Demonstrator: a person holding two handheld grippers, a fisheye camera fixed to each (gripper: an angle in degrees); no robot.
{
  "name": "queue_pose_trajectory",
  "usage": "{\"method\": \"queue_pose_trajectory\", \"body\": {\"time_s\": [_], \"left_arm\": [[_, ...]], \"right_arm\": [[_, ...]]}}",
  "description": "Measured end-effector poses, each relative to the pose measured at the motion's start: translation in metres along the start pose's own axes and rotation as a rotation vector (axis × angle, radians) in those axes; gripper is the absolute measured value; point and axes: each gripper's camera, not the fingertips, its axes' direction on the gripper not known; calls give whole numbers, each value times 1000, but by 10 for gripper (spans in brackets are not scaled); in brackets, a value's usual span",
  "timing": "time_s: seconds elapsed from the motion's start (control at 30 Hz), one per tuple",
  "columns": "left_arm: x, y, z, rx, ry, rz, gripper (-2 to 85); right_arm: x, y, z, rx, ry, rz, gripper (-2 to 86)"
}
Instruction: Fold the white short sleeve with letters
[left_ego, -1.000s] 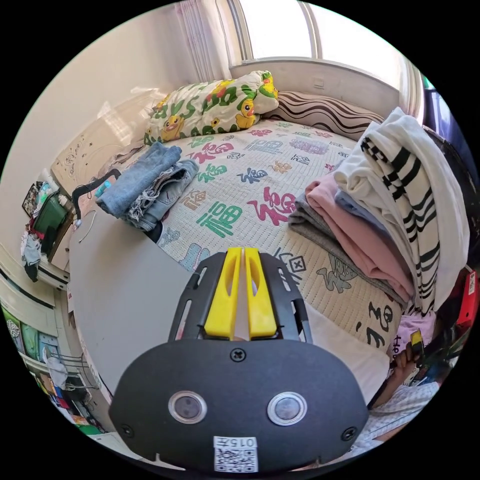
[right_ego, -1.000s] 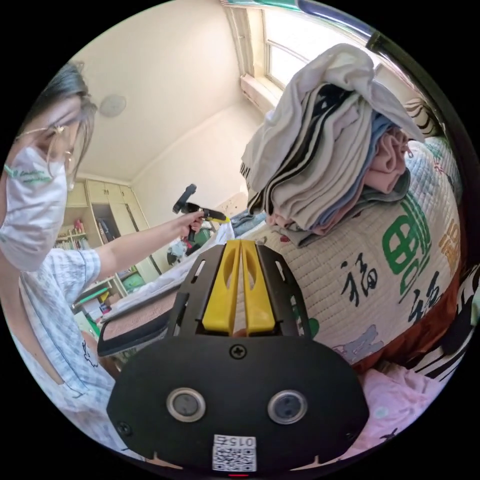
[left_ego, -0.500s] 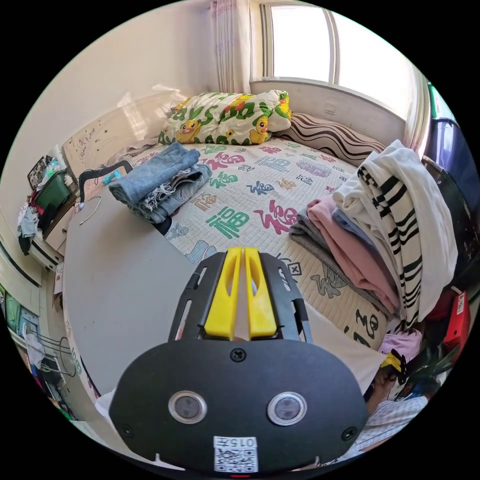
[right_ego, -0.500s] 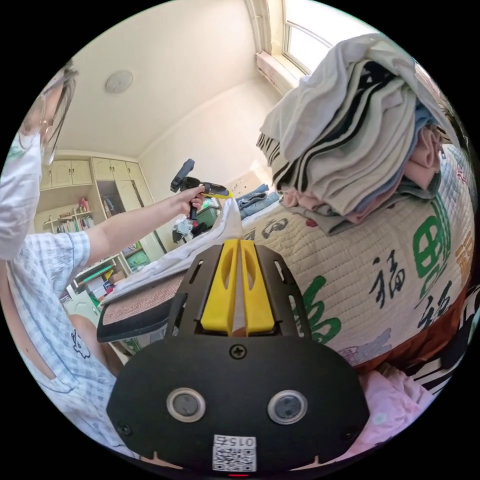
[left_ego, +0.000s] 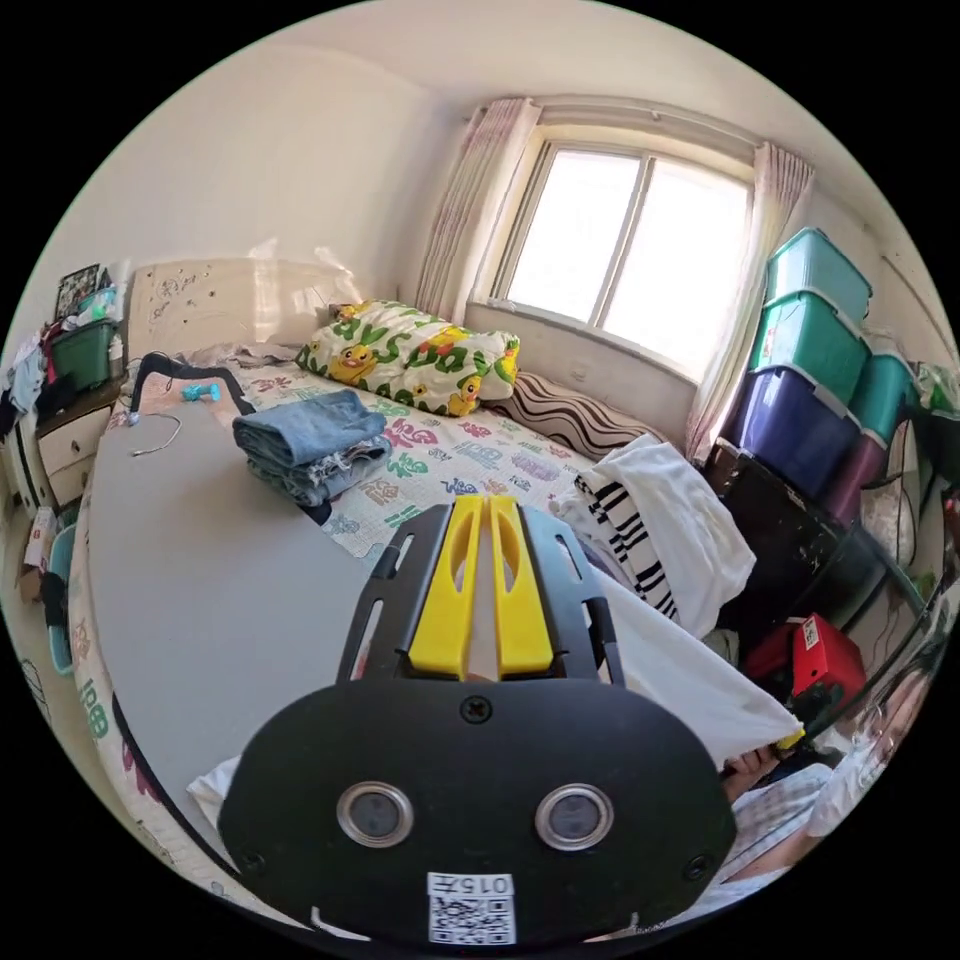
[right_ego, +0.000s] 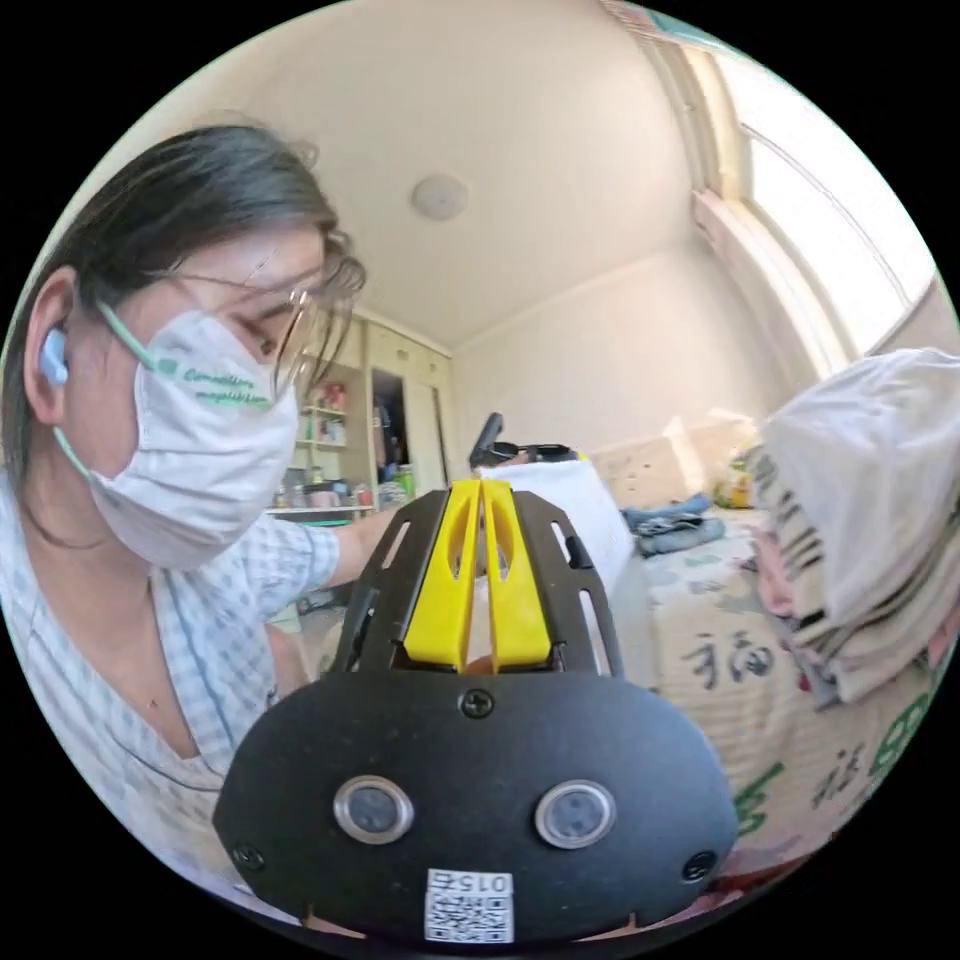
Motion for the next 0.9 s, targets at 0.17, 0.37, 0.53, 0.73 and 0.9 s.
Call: {"method": "queue_pose_trajectory", "body": {"time_s": [0.17,0.37,0.53,0.73,0.9], "left_arm": [[-131,110,-120,59,-105,-162,0],[-285,269,-146,-61,-209,-397,-2],[-319,323,-125,-70,-181,-439,-7],[-310,345,-133,4,-90,-444,-2],[-272,343,-145,13,-75,-391,37]], "right_arm": [[-69,44,142,-228,-322,57,-5],[-139,121,249,-537,-305,19,-5],[-158,139,267,-618,-301,-11,-4],[-190,155,284,-700,-284,-89,-2],[-221,162,288,-725,-486,-137,0]]}}
